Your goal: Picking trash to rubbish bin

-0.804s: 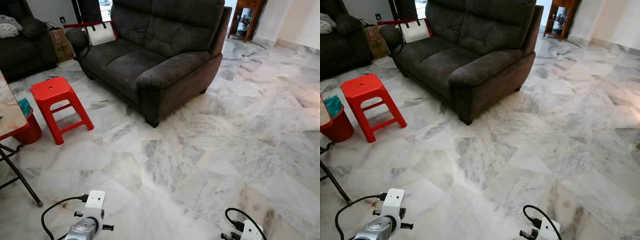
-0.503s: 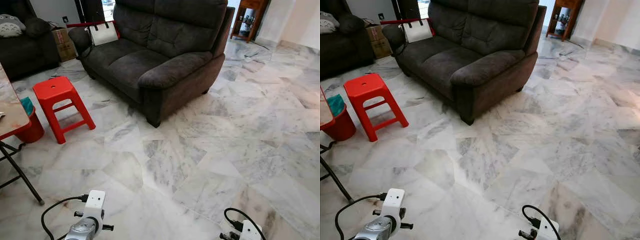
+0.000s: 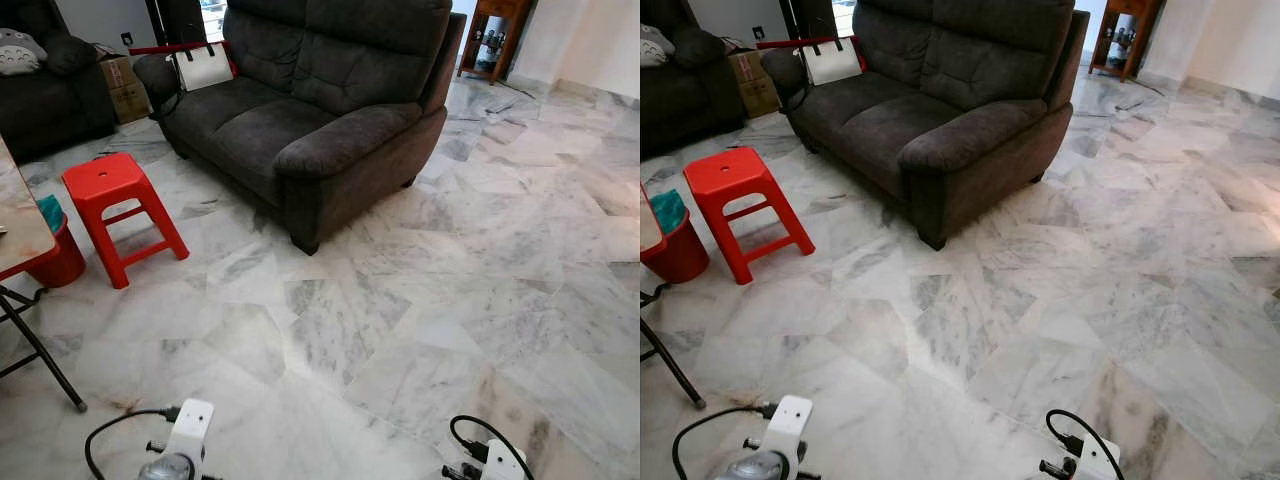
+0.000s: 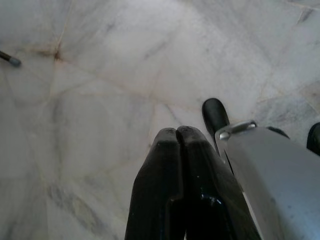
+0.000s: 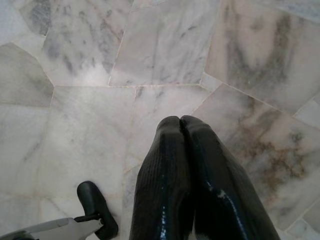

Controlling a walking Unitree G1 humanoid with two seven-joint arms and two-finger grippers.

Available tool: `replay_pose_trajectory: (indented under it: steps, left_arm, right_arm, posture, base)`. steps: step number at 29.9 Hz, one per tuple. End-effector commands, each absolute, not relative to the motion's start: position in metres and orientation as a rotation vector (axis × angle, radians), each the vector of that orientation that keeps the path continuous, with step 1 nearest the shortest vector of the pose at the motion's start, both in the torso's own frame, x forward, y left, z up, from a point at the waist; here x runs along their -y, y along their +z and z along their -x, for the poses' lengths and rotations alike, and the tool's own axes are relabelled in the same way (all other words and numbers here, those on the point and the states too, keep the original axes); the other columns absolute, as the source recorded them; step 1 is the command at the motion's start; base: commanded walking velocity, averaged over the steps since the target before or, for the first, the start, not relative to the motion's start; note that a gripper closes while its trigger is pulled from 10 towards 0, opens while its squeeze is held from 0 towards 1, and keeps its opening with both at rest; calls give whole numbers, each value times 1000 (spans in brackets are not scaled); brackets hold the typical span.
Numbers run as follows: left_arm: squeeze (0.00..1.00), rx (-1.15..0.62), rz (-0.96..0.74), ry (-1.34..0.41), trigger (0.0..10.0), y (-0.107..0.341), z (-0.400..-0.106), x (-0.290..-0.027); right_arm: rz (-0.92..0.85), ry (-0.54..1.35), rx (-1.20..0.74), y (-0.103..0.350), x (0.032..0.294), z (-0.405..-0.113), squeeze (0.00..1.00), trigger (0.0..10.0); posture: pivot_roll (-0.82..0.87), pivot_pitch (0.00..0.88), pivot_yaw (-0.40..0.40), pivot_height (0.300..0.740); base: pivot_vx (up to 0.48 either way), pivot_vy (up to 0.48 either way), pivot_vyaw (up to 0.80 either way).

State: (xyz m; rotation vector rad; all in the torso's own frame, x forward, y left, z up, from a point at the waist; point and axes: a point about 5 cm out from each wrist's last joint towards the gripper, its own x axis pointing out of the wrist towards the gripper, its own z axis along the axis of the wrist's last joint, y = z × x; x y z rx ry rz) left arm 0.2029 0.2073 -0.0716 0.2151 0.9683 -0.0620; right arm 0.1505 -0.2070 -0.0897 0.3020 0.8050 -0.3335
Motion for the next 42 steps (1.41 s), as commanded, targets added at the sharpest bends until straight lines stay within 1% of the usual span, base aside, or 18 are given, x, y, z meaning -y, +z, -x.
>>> replay_pose_trajectory:
  steps: [1,8,21,25,29,42]
  left_arm:
    - [0,-985,-216,-61,10000,-73,-200,-208]
    - [0,-956,-206,-22,10000,-71,-202,-212]
    - [0,-956,-200,-21,10000,-72,-201,-210]
    - [0,-958,-204,-23,10000,-73,-199,-211]
    - [0,-960,-209,-18,10000,-73,-198,-212]
    - [0,-969,-217,-16,10000,-74,-195,-216]
  right_arm:
    - [-304,-340,-792,-88,208,-153,0,10000]
    - [-306,-339,-791,-88,209,-154,0,10000]
    - [-300,-334,-799,-88,208,-154,0,10000]
    - [-276,-321,-799,-88,207,-154,0,10000]
    - [-289,-316,-805,-89,204,-153,0,10000]
    - [-286,-320,-805,-89,205,-152,0,10000]
  posture:
    - [21,11,2,740]
    - [22,11,1,740]
    - [20,10,2,740]
    - [21,10,8,740]
    - [27,8,7,740]
    - [24,0,10,740]
  base:
    - [0,0,0]
    - [0,0,0]
    - [0,0,0]
    - [0,0,719]
    - [0,0,800]
    - [0,0,800]
